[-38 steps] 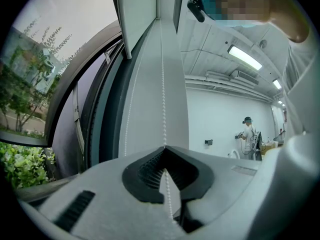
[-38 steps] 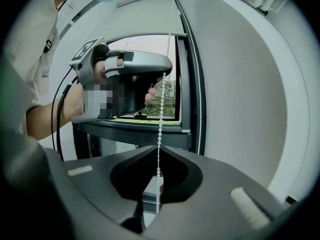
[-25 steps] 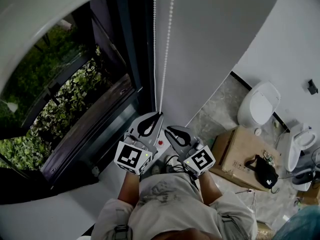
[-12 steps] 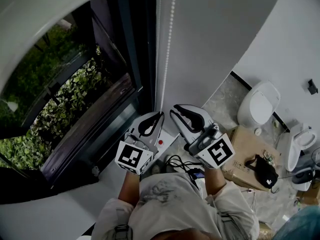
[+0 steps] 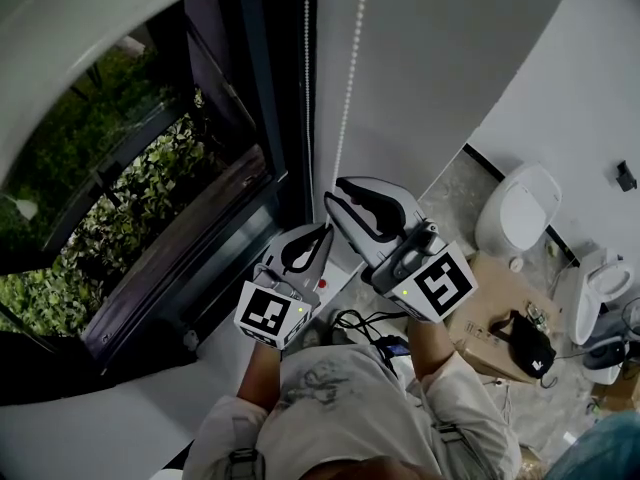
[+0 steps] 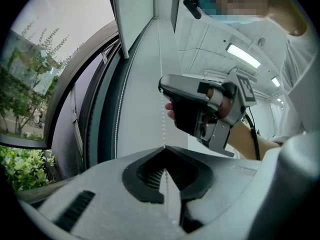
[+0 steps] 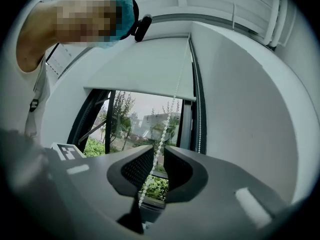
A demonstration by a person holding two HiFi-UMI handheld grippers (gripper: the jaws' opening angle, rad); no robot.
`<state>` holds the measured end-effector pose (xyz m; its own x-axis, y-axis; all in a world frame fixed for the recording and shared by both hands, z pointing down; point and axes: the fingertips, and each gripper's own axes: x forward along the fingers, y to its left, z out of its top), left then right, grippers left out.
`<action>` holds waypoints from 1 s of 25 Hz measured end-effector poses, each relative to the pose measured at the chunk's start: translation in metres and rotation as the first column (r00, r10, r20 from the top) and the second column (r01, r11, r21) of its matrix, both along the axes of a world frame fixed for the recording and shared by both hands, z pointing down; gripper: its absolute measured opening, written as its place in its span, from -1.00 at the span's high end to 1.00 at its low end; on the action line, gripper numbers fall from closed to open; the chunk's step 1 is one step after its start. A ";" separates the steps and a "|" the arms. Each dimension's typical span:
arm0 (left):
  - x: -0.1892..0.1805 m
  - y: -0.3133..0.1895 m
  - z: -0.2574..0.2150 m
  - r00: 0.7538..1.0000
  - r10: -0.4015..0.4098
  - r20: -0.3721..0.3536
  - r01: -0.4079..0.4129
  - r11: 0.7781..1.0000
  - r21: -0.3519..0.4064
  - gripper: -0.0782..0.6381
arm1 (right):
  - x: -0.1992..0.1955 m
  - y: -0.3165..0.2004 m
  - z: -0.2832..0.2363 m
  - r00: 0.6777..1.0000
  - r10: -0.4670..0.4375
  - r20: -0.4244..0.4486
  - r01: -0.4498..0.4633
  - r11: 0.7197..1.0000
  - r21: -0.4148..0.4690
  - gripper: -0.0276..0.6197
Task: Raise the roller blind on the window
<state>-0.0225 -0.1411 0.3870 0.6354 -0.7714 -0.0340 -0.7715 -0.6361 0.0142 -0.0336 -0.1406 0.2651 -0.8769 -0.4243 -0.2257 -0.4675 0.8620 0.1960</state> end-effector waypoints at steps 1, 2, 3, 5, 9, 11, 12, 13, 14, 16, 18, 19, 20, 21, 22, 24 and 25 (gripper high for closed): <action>0.001 0.000 0.000 1.000 0.001 0.002 -0.001 1.000 0.001 0.75 | -0.001 -0.001 0.000 1.000 0.001 -0.008 -0.001 1.000 -0.003 0.68; 0.001 0.001 -0.001 1.000 0.003 0.004 -0.003 1.000 0.002 0.75 | -0.002 -0.003 -0.002 1.000 0.000 -0.010 0.000 1.000 -0.004 0.68; 0.001 0.001 -0.001 1.000 0.004 0.005 -0.004 1.000 0.003 0.75 | -0.003 -0.003 -0.004 1.000 -0.003 -0.008 0.003 1.000 -0.004 0.68; 0.001 0.001 -0.001 1.000 0.003 -0.001 -0.003 1.000 0.004 0.75 | -0.007 -0.004 -0.009 1.000 -0.016 -0.005 0.016 1.000 -0.006 0.72; 0.000 0.001 -0.001 1.000 0.001 -0.012 -0.001 1.000 0.003 0.75 | -0.008 -0.003 -0.010 1.000 -0.015 -0.014 0.015 1.000 -0.017 0.84; -0.001 0.001 -0.001 1.000 0.001 -0.012 0.000 1.000 0.006 0.75 | -0.006 -0.004 -0.009 1.000 -0.005 -0.002 0.005 1.000 -0.015 0.87; -0.001 0.001 0.000 1.000 0.000 -0.012 0.000 1.000 0.006 0.75 | -0.006 -0.003 -0.008 1.000 0.000 0.003 0.000 1.000 -0.010 0.87; -0.002 0.001 0.001 1.000 0.000 -0.010 0.000 1.000 0.002 0.75 | -0.006 -0.003 -0.008 1.000 0.004 0.008 -0.004 1.000 -0.004 0.88; -0.002 0.001 0.003 1.000 0.000 -0.007 0.000 1.000 -0.003 0.75 | -0.006 -0.002 -0.008 1.000 0.009 0.011 -0.009 1.000 0.006 0.88; -0.001 0.000 0.011 1.000 -0.001 0.001 0.001 1.000 -0.021 0.75 | -0.008 -0.003 -0.005 1.000 0.025 0.007 -0.025 0.999 0.027 0.88; -0.001 0.000 0.022 1.000 -0.004 0.004 0.004 0.999 -0.042 0.75 | -0.009 -0.004 0.001 0.999 0.040 0.000 -0.040 0.999 0.037 0.88; 0.000 0.000 0.028 1.000 -0.004 0.005 0.004 0.999 -0.052 0.75 | -0.008 -0.004 0.006 0.999 0.046 -0.003 -0.046 0.998 0.036 0.88; 0.000 0.000 0.033 1.000 -0.004 0.006 0.005 0.998 -0.060 0.75 | -0.008 -0.004 0.010 0.999 0.049 -0.007 -0.048 0.998 0.033 0.88; 0.000 0.000 0.037 1.000 -0.004 0.008 0.005 0.998 -0.068 0.75 | -0.007 -0.004 0.015 0.999 0.050 -0.009 -0.050 0.998 0.029 0.88; 0.000 0.000 0.041 1.000 -0.004 0.009 0.005 0.997 -0.074 0.75 | -0.007 -0.004 0.019 0.999 0.051 -0.009 -0.051 0.998 0.025 0.88; 0.001 0.000 0.048 1.000 -0.001 0.010 0.002 0.996 -0.084 0.75 | -0.005 -0.003 0.025 0.999 0.052 -0.004 -0.052 0.998 0.019 0.88; 0.002 0.001 0.051 1.000 0.001 0.009 0.000 0.996 -0.088 0.75 | -0.005 -0.002 0.028 0.998 0.055 -0.003 -0.055 0.998 0.019 0.88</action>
<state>-0.0209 -0.1402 0.4384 0.6356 -0.7710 0.0397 -0.7717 -0.6328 0.0637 -0.0384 -0.1431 0.2933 -0.8531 -0.4676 -0.2314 -0.5135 0.8312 0.2133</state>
